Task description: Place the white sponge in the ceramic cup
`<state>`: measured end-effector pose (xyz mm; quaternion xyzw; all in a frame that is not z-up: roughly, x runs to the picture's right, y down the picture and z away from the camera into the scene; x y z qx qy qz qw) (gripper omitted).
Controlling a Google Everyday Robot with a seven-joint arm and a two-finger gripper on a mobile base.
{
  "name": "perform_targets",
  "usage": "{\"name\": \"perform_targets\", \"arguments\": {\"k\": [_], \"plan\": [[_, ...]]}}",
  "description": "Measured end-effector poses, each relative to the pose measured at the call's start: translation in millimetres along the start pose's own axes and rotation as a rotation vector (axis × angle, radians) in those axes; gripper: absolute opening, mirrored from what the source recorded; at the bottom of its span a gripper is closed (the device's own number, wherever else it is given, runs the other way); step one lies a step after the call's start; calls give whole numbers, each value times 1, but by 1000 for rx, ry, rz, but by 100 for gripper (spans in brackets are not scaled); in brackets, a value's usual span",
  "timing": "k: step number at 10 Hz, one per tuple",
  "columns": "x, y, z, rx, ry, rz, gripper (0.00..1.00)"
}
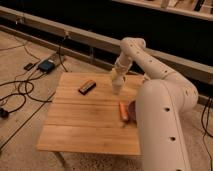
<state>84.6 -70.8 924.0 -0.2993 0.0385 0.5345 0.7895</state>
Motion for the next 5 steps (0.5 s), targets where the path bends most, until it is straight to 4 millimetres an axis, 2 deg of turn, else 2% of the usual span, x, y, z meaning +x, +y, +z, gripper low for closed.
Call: {"name": "perform_targets", "arguments": {"k": [5], "plan": [[-2, 9, -1, -37, -14, -32, 54]]}}
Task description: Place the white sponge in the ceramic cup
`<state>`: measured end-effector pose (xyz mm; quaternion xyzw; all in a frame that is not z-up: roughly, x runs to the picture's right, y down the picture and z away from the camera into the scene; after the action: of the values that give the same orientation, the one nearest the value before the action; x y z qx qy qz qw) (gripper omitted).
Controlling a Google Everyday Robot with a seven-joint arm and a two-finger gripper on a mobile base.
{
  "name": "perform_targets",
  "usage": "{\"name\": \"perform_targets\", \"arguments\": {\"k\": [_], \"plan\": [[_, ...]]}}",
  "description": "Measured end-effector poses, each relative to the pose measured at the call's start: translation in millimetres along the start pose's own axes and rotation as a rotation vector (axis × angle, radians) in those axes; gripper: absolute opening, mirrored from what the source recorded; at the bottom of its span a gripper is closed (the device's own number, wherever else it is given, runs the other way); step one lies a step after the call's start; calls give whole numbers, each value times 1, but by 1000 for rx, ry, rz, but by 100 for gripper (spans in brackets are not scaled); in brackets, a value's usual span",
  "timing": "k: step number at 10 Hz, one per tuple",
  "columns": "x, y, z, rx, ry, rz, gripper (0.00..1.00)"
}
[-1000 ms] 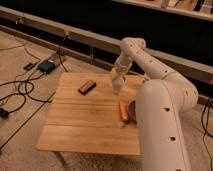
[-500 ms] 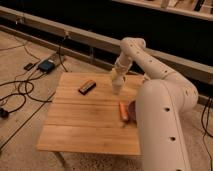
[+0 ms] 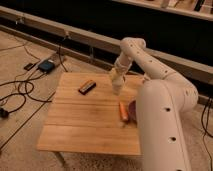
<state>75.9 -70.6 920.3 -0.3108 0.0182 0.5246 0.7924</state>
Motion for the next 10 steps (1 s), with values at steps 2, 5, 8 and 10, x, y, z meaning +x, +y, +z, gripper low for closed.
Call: {"name": "perform_targets", "arguments": {"k": [2, 5, 8, 10], "plan": [[-1, 3, -4, -19, -12, -17, 54], [-3, 1, -14, -11, -20, -35, 54], [-7, -4, -28, 15, -26, -54, 54], [-7, 0, -25, 11, -19, -64, 52]]}}
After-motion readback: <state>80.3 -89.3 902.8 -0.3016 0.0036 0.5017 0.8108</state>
